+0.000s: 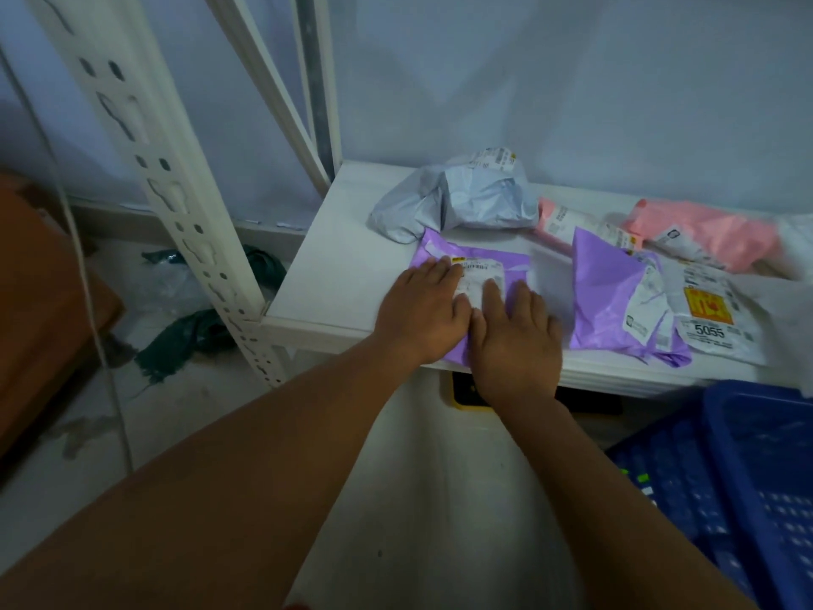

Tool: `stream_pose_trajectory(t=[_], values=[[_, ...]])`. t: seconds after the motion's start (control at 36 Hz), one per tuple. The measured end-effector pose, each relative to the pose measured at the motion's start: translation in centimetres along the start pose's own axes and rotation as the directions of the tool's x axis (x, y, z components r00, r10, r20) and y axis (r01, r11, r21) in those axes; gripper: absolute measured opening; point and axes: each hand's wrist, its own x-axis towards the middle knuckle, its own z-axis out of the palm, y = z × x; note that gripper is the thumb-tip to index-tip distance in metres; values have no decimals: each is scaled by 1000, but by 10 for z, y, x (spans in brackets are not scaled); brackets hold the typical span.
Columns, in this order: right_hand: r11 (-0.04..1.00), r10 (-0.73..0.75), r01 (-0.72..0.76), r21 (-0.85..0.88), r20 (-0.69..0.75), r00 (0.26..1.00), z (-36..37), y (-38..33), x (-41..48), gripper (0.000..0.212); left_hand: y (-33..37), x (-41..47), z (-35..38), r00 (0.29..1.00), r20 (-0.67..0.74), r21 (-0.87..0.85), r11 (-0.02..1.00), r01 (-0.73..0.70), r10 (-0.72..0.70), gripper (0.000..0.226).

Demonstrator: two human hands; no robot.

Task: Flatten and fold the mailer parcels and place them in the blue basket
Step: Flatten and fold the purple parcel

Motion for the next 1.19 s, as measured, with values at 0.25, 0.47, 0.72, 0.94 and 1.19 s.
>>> stream_pose_trajectory(t=[0.25, 0.47, 0.72, 0.94, 1.19], values=[[1000, 3, 3, -24, 236, 972, -27, -11, 35, 28, 12, 11, -36, 944, 282, 117, 983, 141, -169, 65], [984, 36, -92, 150, 343, 938, -30, -18, 67, 34, 20, 25, -66, 914, 328, 336, 934, 123, -238, 56], [965, -71, 49, 258, 77, 994, 0, -25, 57, 46, -25, 19, -32, 980, -74, 44, 982, -182, 185, 48], [612, -15, 40, 790, -39, 999, 10, 4, 59, 20, -29, 1, 1, 986, -51, -76, 984, -161, 157, 64], [517, -47, 95, 850, -82, 996, 6, 7, 58, 23, -29, 1, 0, 988, -13, -63, 986, -152, 152, 67]])
